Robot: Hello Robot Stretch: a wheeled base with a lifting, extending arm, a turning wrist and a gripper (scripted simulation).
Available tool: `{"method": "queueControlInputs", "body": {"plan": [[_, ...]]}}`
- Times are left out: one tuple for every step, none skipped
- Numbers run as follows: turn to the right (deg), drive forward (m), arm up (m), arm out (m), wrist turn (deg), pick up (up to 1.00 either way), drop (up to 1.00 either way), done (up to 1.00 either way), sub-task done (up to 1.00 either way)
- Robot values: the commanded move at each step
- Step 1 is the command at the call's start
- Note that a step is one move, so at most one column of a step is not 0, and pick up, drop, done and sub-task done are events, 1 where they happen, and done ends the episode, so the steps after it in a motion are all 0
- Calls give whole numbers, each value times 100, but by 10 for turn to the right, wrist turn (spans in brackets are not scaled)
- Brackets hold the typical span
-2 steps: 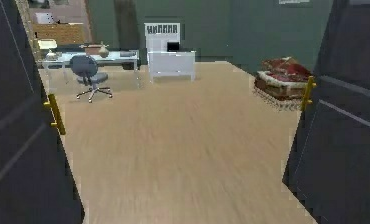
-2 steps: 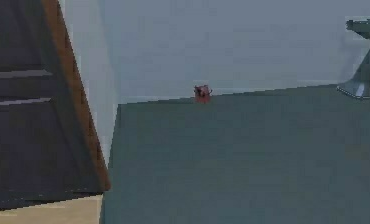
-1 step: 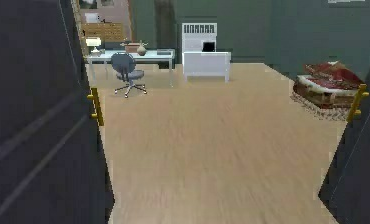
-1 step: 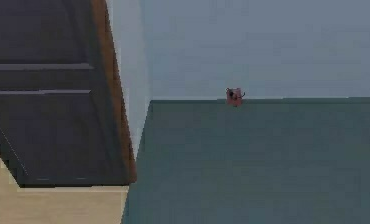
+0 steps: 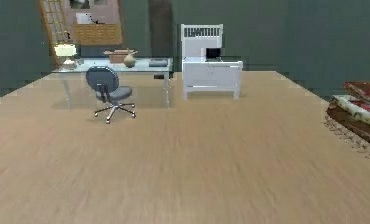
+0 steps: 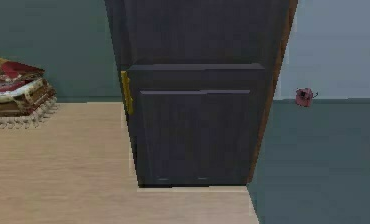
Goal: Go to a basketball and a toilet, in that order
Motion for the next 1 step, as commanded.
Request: {"method": "queueControlInputs", "body": {"plan": [[-30,0,0,0,0,0,0,0,0]]}}
